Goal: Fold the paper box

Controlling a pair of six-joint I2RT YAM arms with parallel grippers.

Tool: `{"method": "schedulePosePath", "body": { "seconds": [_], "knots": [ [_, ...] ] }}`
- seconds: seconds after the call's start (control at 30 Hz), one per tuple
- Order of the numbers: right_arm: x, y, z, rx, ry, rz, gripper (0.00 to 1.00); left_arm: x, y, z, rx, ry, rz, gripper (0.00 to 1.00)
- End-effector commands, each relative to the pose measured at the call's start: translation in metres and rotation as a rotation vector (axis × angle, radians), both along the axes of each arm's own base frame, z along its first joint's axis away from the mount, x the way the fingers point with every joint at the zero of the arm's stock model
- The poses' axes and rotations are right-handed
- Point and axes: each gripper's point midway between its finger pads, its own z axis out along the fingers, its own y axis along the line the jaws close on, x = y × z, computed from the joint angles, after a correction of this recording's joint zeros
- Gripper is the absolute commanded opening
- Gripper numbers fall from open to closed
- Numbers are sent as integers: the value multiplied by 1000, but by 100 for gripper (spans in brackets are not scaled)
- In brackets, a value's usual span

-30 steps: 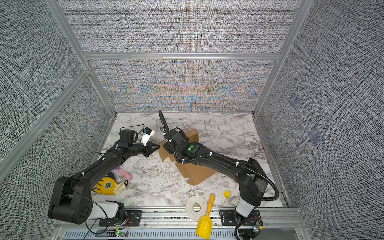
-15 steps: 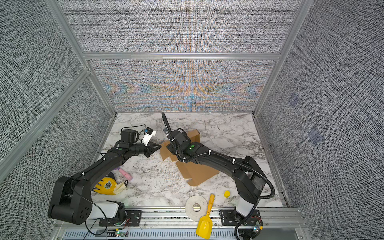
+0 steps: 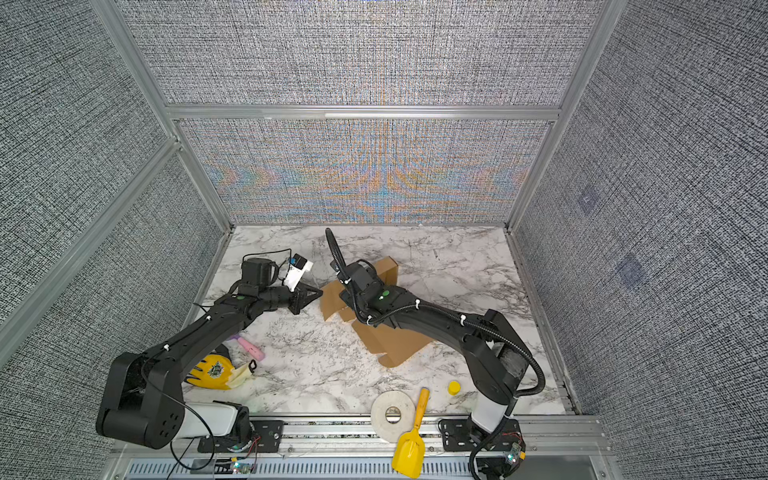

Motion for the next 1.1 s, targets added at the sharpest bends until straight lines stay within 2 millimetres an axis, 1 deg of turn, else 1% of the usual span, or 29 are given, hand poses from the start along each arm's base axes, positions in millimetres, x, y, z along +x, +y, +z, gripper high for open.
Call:
{"method": "schedulePosePath", "body": {
  "seconds": [0.0,0.13,0.23,0.3,0.53,0.73,0.83,0.97,1.07],
  "knots": [
    [5,-2,0,-28,-27,-9,70,1,-1,5,-4,-28,-8,0],
    [7,-7,2,-77,-62,-30,69,-1,-2,10,-13,-30,-20,0],
    [8,-9,3,-151,-127,-25,70,-1,-2,6,-10,-33,-16,0],
    [8,-10,6,-208,-182,-25,70,-2,-2,10,-14,-32,-18,0],
    [9,-1,8,-336,-343,4,71,-5,-3,9,-18,-36,-25,0],
    [11,2,10,-473,-478,3,71,-8,-2,9,-17,-44,-28,0],
    [14,2,11,-544,-527,-9,71,-9,-4,14,-25,-49,-38,0],
    [15,2,19,-549,-596,-24,71,-10,-4,8,-20,-48,-35,0],
    [16,2,21,-555,-601,-36,72,-11,-7,13,-28,-49,-49,0]
  ]
}}
